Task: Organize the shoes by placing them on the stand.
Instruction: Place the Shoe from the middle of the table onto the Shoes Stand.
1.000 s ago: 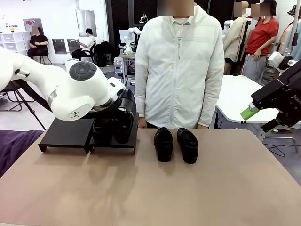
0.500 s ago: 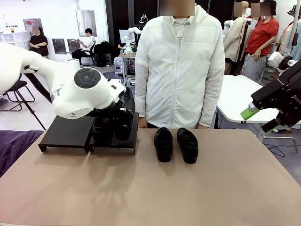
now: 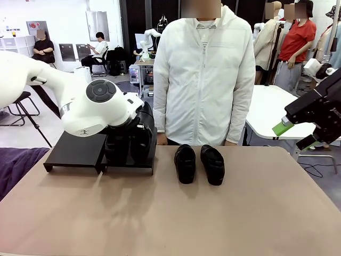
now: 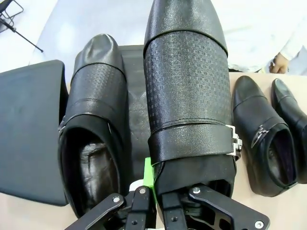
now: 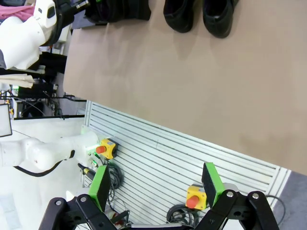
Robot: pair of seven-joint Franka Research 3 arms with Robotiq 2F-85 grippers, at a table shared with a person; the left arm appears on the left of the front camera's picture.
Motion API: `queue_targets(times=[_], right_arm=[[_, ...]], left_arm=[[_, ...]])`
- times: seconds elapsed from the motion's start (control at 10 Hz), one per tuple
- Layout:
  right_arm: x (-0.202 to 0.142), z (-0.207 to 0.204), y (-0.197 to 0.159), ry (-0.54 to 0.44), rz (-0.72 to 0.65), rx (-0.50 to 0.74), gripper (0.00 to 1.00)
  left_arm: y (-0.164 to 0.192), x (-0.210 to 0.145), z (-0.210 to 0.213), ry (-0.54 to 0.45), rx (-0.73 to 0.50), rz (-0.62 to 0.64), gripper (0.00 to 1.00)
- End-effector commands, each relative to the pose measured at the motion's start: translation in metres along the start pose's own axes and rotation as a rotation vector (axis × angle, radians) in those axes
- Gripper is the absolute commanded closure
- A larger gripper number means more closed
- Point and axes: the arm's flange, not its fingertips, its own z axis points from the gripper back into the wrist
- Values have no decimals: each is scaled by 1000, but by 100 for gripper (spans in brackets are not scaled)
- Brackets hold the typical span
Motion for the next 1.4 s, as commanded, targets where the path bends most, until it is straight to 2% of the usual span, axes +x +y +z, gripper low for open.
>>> queue_targets(times=[0.0, 0.2, 0.4, 0.7, 0.8, 0.9, 1.3], right_arm=[[2, 3, 1, 4, -3, 20, 0], [2, 3, 1, 4, -3, 20, 0], [2, 3, 1, 4, -3, 20, 0], [2, 3, 1, 4, -3, 20, 0], [2, 3, 1, 4, -3, 20, 0], [2, 3, 1, 4, -3, 20, 0], [2, 3, 1, 4, -3, 20, 0]], left_arm=[[3, 7, -9, -18, -13, 3, 100], [5, 6, -22, 14, -12, 17, 100], [7, 6, -22, -9, 0, 34, 100], [3, 7, -28, 16, 21, 14, 100], [3, 7, -28, 21, 14, 14, 60], [4, 7, -27, 15, 18, 15, 2], [4, 7, -25, 5, 20, 15, 0]])
